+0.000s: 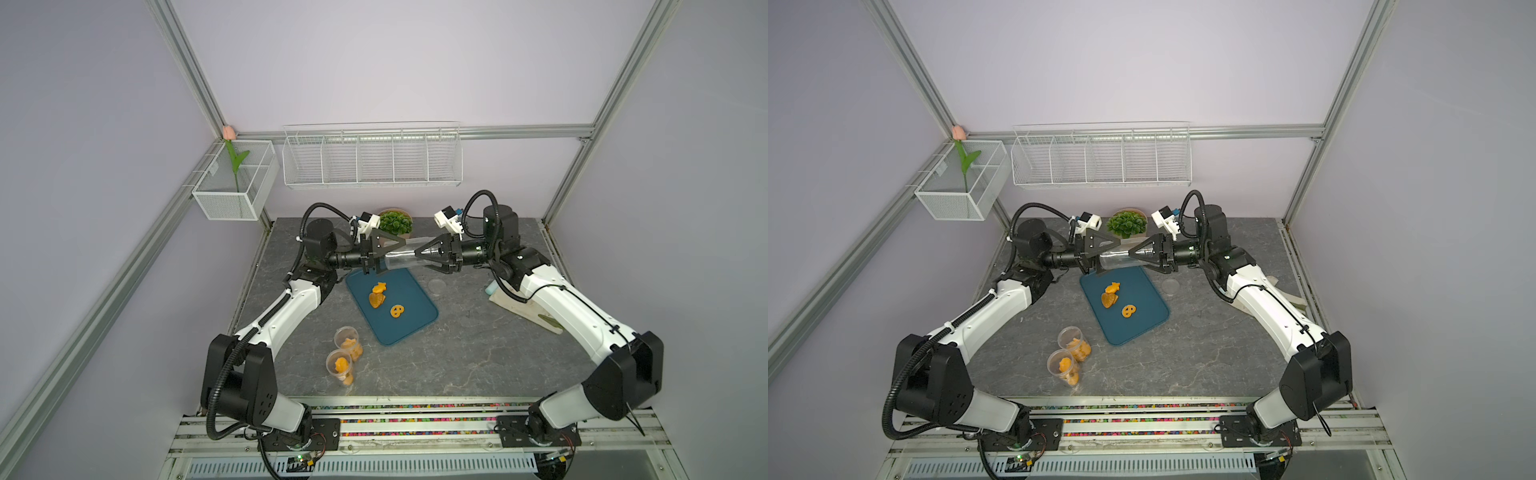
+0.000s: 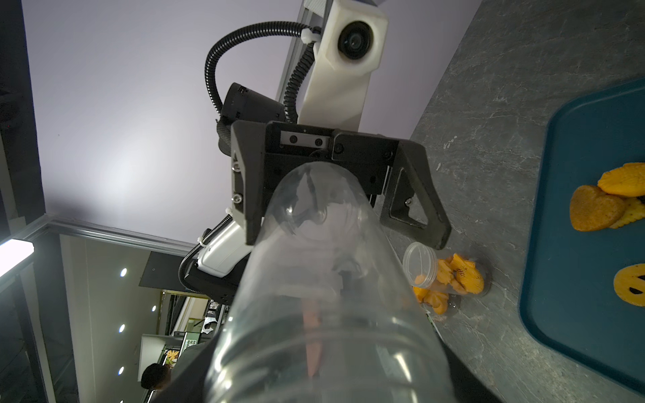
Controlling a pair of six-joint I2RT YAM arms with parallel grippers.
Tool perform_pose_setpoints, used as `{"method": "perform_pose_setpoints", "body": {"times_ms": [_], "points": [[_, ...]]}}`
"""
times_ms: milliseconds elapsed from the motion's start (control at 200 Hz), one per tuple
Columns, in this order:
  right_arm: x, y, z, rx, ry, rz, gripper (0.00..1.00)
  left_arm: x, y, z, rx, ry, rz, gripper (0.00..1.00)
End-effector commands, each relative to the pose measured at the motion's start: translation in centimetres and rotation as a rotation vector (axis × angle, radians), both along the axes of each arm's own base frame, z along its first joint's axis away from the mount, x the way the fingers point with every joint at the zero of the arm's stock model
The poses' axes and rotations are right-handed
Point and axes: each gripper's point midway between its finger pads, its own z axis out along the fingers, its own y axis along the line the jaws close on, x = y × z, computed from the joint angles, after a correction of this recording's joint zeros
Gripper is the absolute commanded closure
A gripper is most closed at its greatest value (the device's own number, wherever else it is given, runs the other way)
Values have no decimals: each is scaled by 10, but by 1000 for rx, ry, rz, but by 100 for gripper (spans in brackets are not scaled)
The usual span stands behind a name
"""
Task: Pour the cookies out of the jar
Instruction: Place the jar at the center of the board.
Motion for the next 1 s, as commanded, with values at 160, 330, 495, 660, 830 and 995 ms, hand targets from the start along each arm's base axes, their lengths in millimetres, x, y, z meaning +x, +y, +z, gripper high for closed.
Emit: {"method": "perform_pose_setpoints", "body": {"times_ms": [160,330,495,660,830,995], "points": [[-8,-15,-1,-14,-10,-17,32,10,5,7,-1,-21,19,0],[-7,-21,-11,-34,5,-30,35,13,10,0,20,-12,37,0],[-2,-33,-29,-64,34,-54,35,21,27,-13,69,1,99,0],[6,-49,-54,-94,71,-90,35,27,52,-32,173,-5,192,0],[15,-67,-89,-133,129,-127,35,20,61,-41,246,-21,214,0],[35,-85,-113,-157,156,-187,35,17,66,-45,262,-18,235,0]]}}
